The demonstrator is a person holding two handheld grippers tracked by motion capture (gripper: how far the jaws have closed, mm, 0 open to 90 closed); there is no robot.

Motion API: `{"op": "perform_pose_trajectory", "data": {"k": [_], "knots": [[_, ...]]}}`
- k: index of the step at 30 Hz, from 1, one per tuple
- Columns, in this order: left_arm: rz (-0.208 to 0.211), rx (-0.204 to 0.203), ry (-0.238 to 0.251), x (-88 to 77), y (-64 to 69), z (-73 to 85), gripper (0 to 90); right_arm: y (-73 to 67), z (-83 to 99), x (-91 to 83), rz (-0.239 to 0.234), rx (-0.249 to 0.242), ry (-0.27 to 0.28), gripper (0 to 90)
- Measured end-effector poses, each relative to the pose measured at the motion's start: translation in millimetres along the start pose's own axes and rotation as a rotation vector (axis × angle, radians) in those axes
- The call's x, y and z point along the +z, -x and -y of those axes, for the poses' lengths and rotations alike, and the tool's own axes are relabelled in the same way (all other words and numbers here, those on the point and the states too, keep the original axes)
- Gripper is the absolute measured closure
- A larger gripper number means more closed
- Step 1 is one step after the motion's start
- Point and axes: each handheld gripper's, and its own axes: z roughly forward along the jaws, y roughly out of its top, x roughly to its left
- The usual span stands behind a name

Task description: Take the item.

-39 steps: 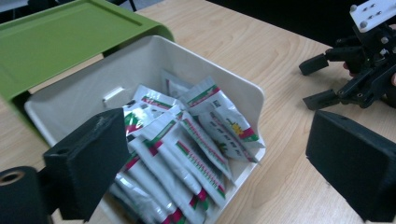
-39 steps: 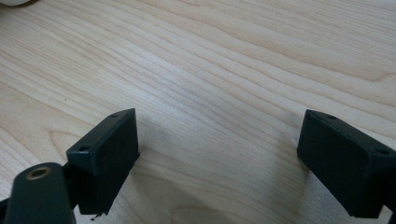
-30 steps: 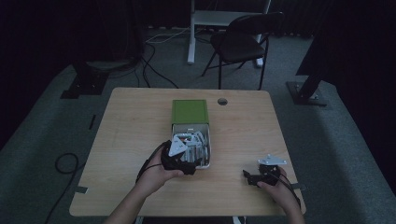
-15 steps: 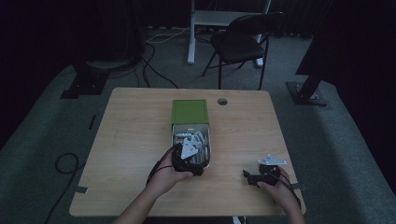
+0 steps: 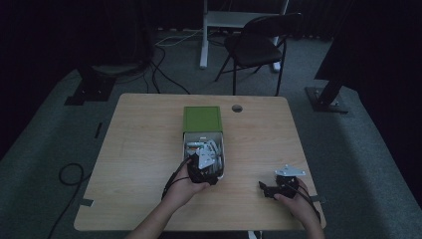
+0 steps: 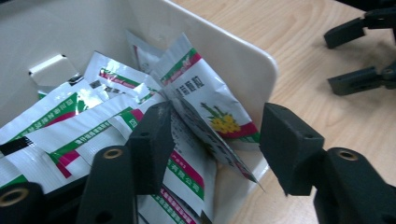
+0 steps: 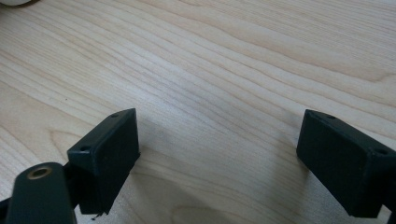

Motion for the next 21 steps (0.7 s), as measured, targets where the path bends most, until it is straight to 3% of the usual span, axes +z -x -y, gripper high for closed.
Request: {"op": "perform_pose_trajectory", "data": {"k": [1,7,10,15,21], "knots": [[-0.022,0.008,-0.003,2.0,0.2,-0.1,50.4,-0.1,0.1,-0.2,0.000,0.000,0.000,13.3],[-0.047,0.012,-0.005,6.4,2.8,-0.7,51.5,-0.1,0.1,-0.2,-0.001,-0.002,0.001,13.4],[-0.065,-0.041,0.001,11.8,4.2,1.9,57.2,0.0,0.1,-0.2,-0.001,-0.003,0.001,13.6],[-0.085,-0.093,0.013,16.4,5.5,2.6,63.6,-0.2,0.2,-0.3,-0.002,-0.004,0.002,14.0],[-0.125,-0.053,0.009,22.3,7.7,0.7,64.7,-0.3,0.2,-0.4,-0.003,-0.004,0.003,14.3]]}}
